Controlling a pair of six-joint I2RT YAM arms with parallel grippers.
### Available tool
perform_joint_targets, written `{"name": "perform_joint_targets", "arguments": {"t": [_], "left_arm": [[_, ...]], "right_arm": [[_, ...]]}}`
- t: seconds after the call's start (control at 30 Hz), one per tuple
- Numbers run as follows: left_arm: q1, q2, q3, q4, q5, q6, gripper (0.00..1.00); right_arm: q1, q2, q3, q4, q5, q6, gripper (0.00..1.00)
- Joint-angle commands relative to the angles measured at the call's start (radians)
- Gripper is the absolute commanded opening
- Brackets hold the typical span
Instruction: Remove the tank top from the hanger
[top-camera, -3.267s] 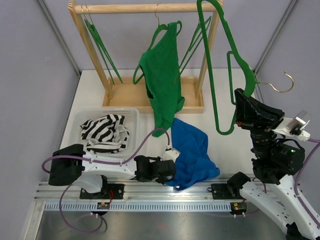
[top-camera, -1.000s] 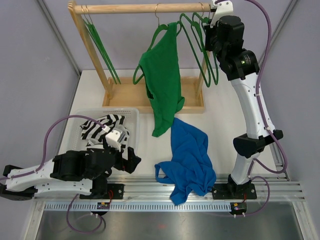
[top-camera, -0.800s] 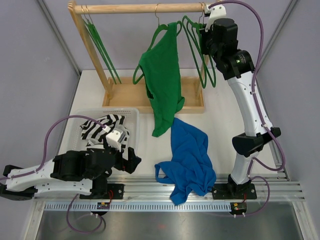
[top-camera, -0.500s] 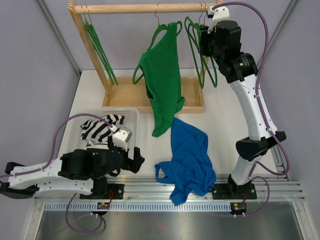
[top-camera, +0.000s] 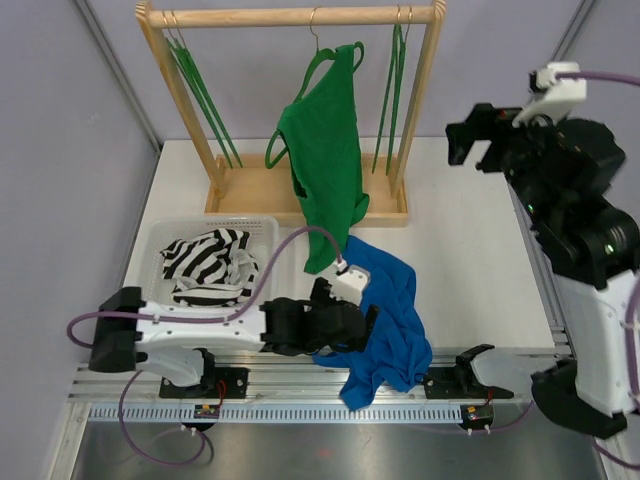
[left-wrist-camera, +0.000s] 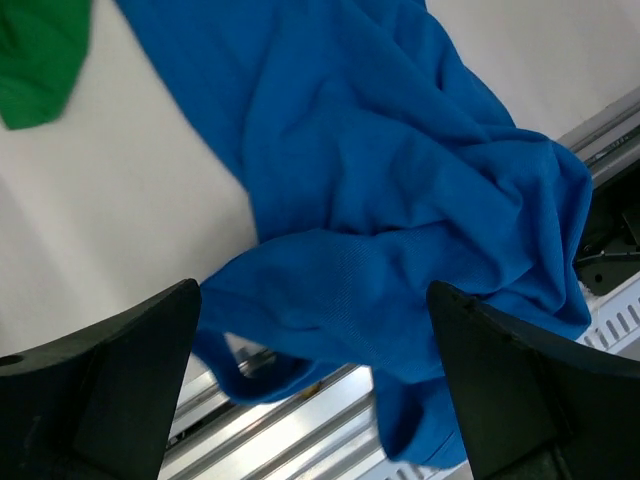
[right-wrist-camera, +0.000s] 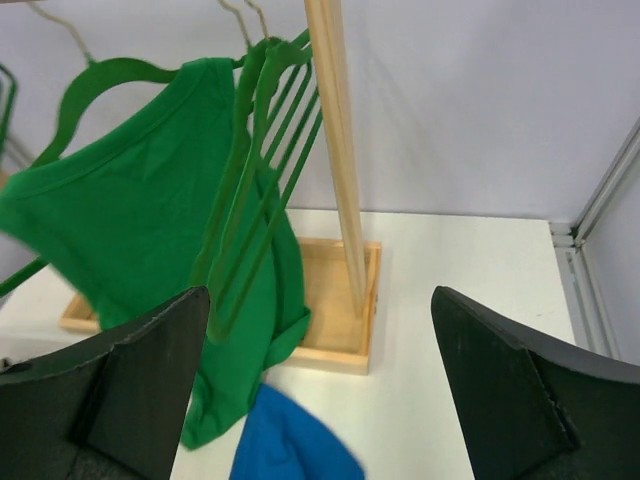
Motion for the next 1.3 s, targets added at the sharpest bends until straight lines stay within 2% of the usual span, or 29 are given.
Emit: {"name": "perform_joint_targets", "arguments": {"t": [0.0,0.1,0.23,0.4,0.43,0.47,0.5,0.53,0.6,0.63,0.73,0.9,1.1,1.27], "left_arm": [[-0.005,0.125,0.082,0.179,0.027,-0.006,0.99],[-0.005,0.265,0.125,0.199,0.058,-0.008,0.99],[-0.005,0.449,0.197,0.171,0.064,-0.039,0.99],[-0.006,0.566,0.208,0.202,0.135,-0.056,0.99],[-0.006,0.574,0.202,0.21,0.144,-0.062,0.95],[-0.006,0.575,0.184,0.229,0.158,-0.065,0.88],[-0.006,0.572,0.174,0.237,0.162,-0.071,0.57],[-0.006,0.564,0.164,0.242,0.162,-0.075,0.37],[-0.006,0.535,0.148,0.225,0.143,-0.085,0.04],[-0.006,0.522,0.147,0.213,0.121,-0.091,0.0],[-0.012,0.425,0.137,0.139,0.069,-0.102,0.0],[-0.016,0.217,0.154,-0.078,-0.115,-0.124,0.0],[-0.017,-0.035,0.275,-0.353,-0.299,-0.122,0.0],[-0.014,-0.175,0.488,-0.65,-0.503,-0.135,0.0]], "right_arm": [[0.0,-0.149,-0.143,-0.047,-0.068,0.083,0.99],[0.0,-0.258,-0.24,-0.093,-0.153,0.103,0.99],[0.002,-0.393,-0.343,-0.108,-0.368,0.119,0.99],[0.0,-0.502,-0.43,-0.087,-0.499,0.134,0.99],[0.0,-0.511,-0.432,-0.084,-0.51,0.134,1.0],[0.0,-0.517,-0.435,-0.084,-0.513,0.135,0.99],[0.0,-0.531,-0.435,-0.084,-0.513,0.134,1.0],[-0.001,-0.536,-0.436,-0.081,-0.511,0.134,0.99],[0.0,-0.548,-0.439,-0.078,-0.516,0.132,1.0],[0.0,-0.553,-0.439,-0.076,-0.517,0.134,1.0],[-0.001,-0.565,-0.447,-0.072,-0.505,0.129,0.99],[0.0,-0.577,-0.476,-0.069,-0.484,0.129,0.99],[0.0,-0.59,-0.508,-0.042,-0.467,0.131,0.99],[0.002,-0.568,-0.518,-0.03,-0.459,0.128,1.0]]}}
